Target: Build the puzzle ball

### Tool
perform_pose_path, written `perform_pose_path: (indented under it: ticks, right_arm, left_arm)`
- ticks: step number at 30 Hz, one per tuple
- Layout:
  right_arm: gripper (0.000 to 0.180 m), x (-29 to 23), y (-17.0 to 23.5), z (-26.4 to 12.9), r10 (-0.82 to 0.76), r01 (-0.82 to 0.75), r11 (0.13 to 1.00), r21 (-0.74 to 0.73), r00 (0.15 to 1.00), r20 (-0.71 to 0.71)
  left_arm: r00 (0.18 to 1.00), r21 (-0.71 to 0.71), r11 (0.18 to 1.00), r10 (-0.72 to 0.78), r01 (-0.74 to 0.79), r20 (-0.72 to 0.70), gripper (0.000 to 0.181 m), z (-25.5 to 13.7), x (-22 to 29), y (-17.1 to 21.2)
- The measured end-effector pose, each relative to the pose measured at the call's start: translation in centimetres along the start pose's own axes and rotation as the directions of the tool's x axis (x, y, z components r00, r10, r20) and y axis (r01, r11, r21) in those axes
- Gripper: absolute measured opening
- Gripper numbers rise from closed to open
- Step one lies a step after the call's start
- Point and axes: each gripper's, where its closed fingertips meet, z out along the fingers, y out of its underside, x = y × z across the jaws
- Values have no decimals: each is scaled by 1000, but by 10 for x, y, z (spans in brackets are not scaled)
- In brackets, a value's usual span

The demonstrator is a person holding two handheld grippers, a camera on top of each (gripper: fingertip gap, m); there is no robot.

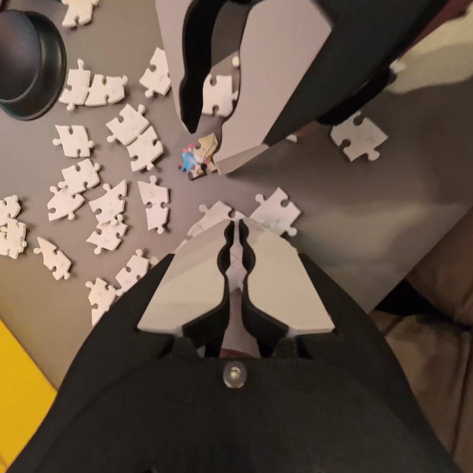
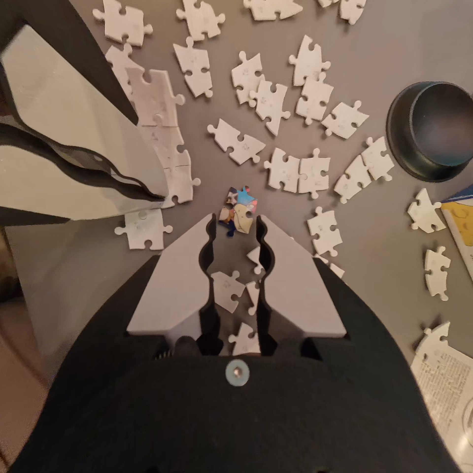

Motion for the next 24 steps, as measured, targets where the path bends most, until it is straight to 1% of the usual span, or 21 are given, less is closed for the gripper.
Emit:
perform_pose_path:
  ticks: [6,10,13,19,21,24]
  right_arm:
    - [19,-1,-2,3,-1,1,1000,15,1000,-3]
    - [18,0,0,2,6,-6,1000,22,1000,-14]
    - [18,0,0,2,14,-14,999,29,1000,-13]
    - [18,1,2,-2,89,-91,993,70,996,23]
    - [17,2,2,-5,122,-125,989,84,992,39]
    - [17,1,1,-11,201,-213,970,113,973,110]
  left_arm:
    - [1000,11,1000,6,-6,3,0,0,1,1]
    - [1000,22,1000,12,-12,-4,0,-1,2,3]
    - [999,21,999,34,-35,28,2,-2,1,4]
    - [999,76,996,-40,41,-3,3,-13,-4,5]
    - [999,73,996,-50,50,-2,3,-13,-5,7]
    - [999,63,997,-49,50,-9,4,-9,-1,9]
